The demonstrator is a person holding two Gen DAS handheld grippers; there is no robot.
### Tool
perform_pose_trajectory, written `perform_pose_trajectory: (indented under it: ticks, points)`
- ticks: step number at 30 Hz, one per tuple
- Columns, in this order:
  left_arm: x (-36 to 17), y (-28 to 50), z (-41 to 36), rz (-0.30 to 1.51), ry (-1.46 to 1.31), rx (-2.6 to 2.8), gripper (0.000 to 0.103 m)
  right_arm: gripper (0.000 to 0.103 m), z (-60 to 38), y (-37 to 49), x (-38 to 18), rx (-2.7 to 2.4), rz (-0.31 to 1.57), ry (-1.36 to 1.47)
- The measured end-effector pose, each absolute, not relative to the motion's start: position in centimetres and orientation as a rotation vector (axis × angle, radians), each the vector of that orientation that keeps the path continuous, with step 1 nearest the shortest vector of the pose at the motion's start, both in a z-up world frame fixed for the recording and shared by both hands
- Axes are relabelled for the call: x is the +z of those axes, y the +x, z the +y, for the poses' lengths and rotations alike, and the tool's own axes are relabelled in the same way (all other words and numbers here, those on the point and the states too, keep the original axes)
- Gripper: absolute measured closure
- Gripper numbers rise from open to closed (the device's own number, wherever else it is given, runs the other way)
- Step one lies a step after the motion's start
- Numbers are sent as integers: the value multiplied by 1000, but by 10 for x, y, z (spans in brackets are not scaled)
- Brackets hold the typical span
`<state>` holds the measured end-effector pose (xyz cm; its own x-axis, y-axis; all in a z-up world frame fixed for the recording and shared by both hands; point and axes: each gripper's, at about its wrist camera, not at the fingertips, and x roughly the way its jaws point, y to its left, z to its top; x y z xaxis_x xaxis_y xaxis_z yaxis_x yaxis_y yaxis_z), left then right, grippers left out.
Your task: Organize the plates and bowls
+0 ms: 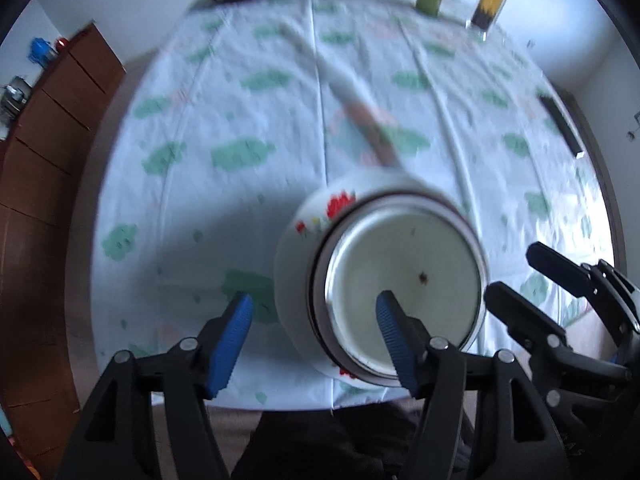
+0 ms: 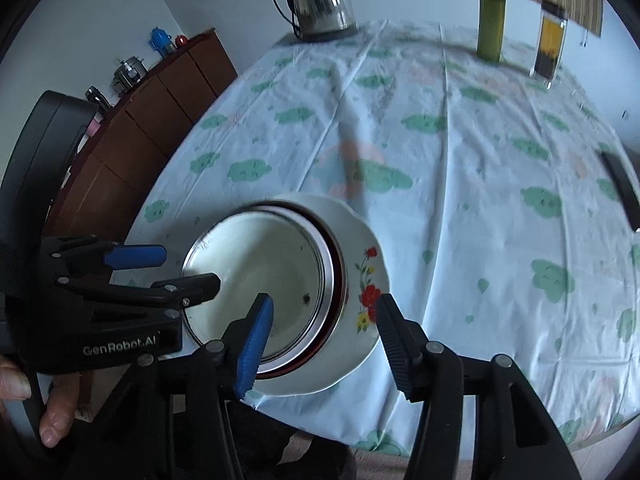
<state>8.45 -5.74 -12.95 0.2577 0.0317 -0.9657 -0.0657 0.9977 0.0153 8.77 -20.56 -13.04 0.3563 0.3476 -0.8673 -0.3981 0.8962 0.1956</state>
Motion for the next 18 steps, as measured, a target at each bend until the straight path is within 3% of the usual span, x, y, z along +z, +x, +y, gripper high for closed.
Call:
perform_pose_trajectory:
  ticks: [5, 10, 18]
  points:
    - [-94, 74, -58, 1139, -10, 92, 31, 39, -217, 75, -94, 460, 924, -59]
    - [-67, 60, -63, 991, 2, 101, 10, 32, -229, 62, -68, 438, 781, -45]
    - [-48, 46, -68, 905, 7, 102, 9, 31, -238, 47, -50, 414, 702, -36]
